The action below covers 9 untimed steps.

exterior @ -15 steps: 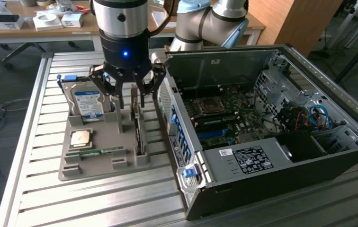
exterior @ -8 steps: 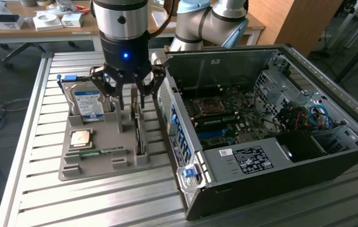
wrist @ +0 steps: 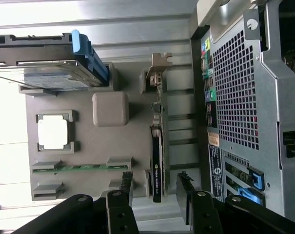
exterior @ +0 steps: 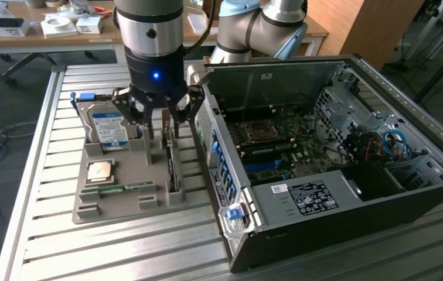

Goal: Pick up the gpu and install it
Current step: 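Pick up the gpu and move the gpu toward the slot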

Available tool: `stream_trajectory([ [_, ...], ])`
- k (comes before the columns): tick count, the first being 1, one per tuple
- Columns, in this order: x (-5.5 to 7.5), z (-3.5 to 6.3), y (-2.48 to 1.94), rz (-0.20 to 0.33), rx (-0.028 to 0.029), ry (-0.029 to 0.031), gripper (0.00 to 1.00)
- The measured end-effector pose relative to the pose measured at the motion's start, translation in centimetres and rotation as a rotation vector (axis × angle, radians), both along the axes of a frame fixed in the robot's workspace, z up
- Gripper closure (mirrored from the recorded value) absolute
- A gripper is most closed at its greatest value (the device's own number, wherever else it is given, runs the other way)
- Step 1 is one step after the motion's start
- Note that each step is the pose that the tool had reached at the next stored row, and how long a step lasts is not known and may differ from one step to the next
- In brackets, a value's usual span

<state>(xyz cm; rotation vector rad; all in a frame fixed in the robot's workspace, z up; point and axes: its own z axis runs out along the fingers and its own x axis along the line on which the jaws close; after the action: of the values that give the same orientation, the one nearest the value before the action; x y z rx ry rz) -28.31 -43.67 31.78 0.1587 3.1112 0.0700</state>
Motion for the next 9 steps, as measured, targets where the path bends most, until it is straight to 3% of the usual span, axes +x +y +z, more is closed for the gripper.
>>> stream_trajectory([
  [9, 0.0, -0.84, 0.0, 0.0, -0.0001, 0.0001, 0.51],
])
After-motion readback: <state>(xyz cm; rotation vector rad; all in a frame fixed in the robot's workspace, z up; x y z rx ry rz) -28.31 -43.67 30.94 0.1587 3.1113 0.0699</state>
